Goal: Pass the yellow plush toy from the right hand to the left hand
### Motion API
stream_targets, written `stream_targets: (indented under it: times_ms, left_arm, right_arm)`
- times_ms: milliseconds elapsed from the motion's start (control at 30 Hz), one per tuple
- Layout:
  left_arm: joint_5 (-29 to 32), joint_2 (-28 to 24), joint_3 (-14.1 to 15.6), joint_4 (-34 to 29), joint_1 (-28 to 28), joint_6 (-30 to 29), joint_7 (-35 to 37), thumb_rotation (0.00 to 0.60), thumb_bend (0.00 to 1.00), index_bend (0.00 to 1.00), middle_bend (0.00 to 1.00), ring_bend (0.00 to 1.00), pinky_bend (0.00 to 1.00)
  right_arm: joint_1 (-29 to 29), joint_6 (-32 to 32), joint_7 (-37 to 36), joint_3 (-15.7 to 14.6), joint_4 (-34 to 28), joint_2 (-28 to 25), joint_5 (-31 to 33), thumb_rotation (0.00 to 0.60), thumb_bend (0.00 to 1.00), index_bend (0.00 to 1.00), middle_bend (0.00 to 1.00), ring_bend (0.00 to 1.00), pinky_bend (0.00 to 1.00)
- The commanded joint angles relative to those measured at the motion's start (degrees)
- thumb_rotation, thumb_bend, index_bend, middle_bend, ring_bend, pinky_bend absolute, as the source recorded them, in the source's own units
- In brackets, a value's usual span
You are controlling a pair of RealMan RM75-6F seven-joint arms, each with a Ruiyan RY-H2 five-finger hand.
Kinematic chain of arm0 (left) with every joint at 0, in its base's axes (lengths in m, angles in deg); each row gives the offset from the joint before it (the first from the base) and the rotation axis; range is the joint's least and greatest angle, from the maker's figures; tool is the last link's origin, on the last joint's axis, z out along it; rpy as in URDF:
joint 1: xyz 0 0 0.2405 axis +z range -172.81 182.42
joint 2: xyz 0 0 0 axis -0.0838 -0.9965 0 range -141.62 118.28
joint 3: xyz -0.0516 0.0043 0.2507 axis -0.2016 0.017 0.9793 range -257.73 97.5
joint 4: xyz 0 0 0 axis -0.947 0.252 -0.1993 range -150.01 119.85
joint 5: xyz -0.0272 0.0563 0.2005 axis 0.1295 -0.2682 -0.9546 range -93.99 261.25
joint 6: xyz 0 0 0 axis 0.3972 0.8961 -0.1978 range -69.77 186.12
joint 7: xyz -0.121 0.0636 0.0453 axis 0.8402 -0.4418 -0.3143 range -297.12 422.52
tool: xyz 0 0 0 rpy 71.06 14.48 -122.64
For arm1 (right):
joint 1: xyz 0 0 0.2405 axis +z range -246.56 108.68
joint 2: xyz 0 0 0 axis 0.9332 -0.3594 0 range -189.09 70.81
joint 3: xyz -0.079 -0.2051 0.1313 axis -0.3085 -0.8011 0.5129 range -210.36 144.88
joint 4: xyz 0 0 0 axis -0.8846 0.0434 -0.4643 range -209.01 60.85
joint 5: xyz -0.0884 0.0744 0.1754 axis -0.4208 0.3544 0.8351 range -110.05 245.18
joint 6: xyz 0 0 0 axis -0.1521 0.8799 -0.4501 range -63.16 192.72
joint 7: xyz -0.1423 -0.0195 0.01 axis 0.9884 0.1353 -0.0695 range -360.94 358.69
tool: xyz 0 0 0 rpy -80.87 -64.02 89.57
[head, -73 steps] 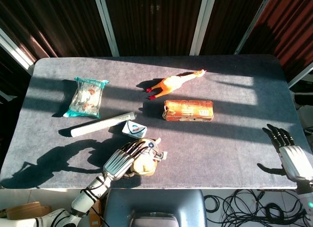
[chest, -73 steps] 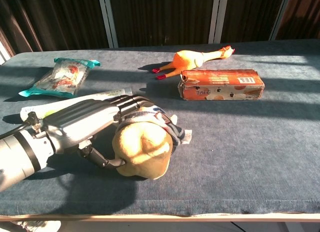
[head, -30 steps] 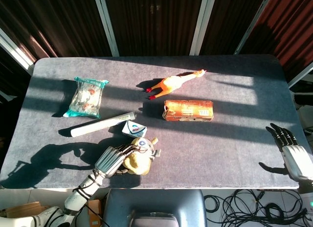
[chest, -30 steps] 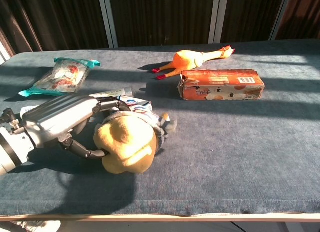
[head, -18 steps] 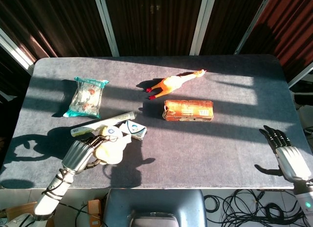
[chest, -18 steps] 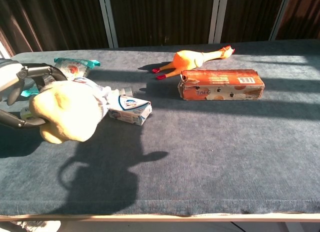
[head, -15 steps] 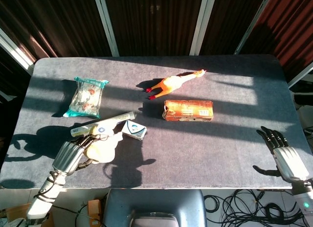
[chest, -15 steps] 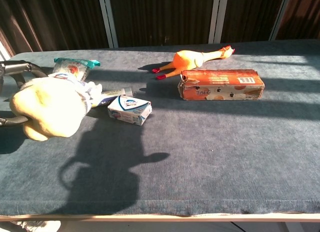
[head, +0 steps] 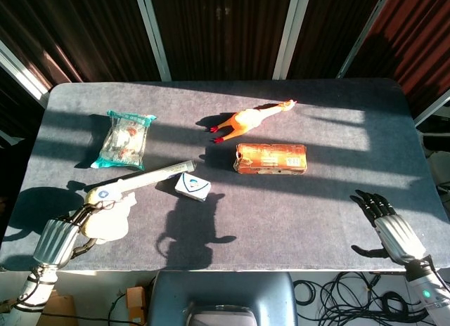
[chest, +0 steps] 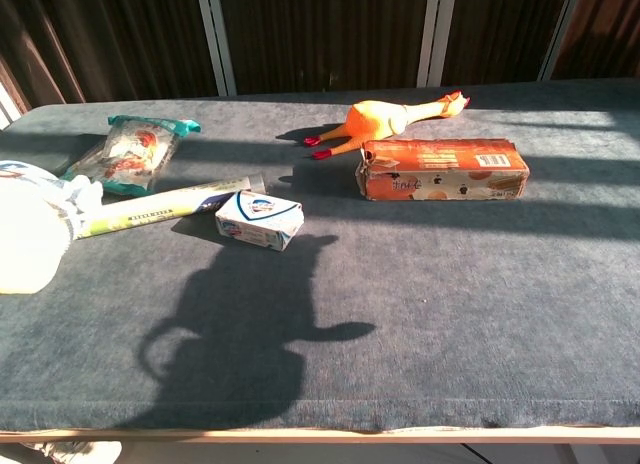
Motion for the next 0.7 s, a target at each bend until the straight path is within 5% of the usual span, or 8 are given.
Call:
stream_targets:
  times_ms: [33, 100, 300, 433, 567, 700]
  left_arm:
    - [-1.01, 1.68, 0.36, 4.94, 0.68, -0.53, 0.83, 0.600, 0.38, 0.73, 0.74, 0.68, 0.69]
    - [-1.05, 1.20, 0.96, 5.19, 0.71, 0.80, 0.55, 0.600, 0.37, 0.62, 0.64, 0.61, 0.63]
    - [2.11, -3.83, 2.43, -2.18, 0.96, 7.16, -1.74, 0.600, 0.32, 0.03, 0.04, 0.12, 0.27]
    - [1.88, -5.64, 2.85, -4.99, 1.02, 8.11, -1.28, 0.600, 0.31, 0.00, 0.00, 0.03, 0.25]
    - [0.81, -5.87, 2.78, -5.08, 1.34, 7.27, -1.26, 0.600, 0.30, 0.00, 0.00, 0.12, 0.25]
    - [-0.25, -6.96, 2.82, -6.04, 2.21, 5.54, -1.91, 0.600, 0.30, 0.00, 0.00, 0.08, 0.25]
  right_arm:
    - [0.18, -0.31, 0.29, -0.20, 0.12, 0.24, -0.18, 0.600, 0.03, 0.00, 0.00, 0.00, 0.00]
    - [0.35, -0.76, 0.89, -0.39, 0.20, 0.39, -0.22, 0.600, 0.03, 0.00, 0.00, 0.00, 0.00]
    - [0.62, -1.26, 1.71, -0.65, 0.16, 0.64, -0.19, 0.600, 0.03, 0.00, 0.00, 0.00, 0.00]
    - [0.62, -1.11, 1.74, -0.75, 0.19, 0.70, -0.20, 0.600, 0.03, 0.00, 0.00, 0.00, 0.00]
    - [0.64, -1.06, 1.74, -0.95, 0.27, 0.68, -0.36, 0.600, 0.03, 0.00, 0.00, 0.00, 0.00]
    - [0.67, -1.01, 1.60, -1.11, 0.33, 0.60, -0.42, 0.600, 0.03, 0.00, 0.00, 0.00, 0.00]
